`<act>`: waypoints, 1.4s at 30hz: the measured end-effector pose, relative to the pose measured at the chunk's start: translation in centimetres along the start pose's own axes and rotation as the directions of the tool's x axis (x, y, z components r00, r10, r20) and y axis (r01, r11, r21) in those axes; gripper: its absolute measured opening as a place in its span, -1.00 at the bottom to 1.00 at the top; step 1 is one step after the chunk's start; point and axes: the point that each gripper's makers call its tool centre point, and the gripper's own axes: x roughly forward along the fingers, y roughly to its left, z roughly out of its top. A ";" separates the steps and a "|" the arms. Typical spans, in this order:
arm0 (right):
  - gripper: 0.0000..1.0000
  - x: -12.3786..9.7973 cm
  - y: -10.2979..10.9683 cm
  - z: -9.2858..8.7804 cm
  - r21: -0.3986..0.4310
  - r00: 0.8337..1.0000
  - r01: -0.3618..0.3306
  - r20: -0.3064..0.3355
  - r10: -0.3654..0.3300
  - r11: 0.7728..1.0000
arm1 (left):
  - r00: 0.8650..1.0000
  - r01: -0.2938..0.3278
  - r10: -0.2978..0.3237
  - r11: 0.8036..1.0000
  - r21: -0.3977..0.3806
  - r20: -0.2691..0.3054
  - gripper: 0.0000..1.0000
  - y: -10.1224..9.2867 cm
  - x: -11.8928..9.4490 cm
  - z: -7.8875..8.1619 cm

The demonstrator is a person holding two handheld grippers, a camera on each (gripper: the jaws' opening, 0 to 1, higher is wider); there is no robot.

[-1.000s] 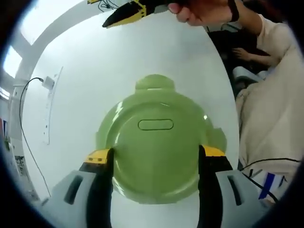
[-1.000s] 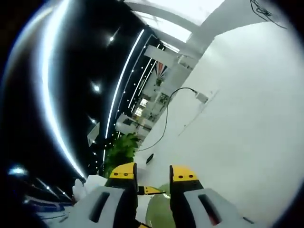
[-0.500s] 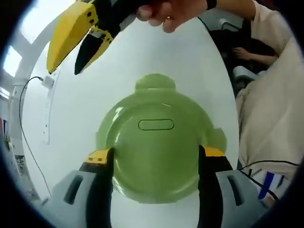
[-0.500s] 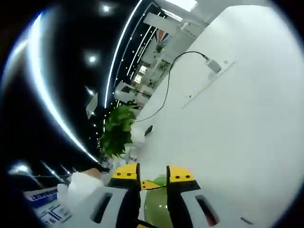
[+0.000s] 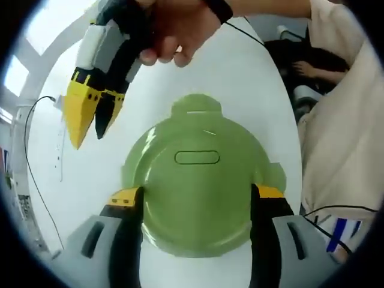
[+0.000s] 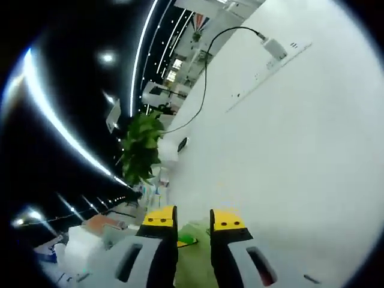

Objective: Open container latches remove lid place lid upside down on tabletop take tomato from container place on tabletop

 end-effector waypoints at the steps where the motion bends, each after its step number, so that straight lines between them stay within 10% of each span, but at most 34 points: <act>1: -0.73 0.4 -0.3 0.1 -0.007 1.000 0.009 -0.004 -0.010 1.000 | 1.000 0.000 0.000 1.000 0.000 -0.003 0.30 0.0 0.0 0.0; 29: -0.67 4.1 -1.5 -2.8 0.014 0.969 -0.004 -0.249 0.008 1.000 | 1.000 -0.002 0.002 1.000 -0.002 0.003 0.30 -1.0 -0.2 0.0; 42: -0.71 4.9 -1.4 -3.4 0.113 0.945 -0.087 -0.306 0.118 0.990 | 1.000 -0.002 0.002 1.000 -0.001 0.003 0.29 -0.9 -0.1 0.3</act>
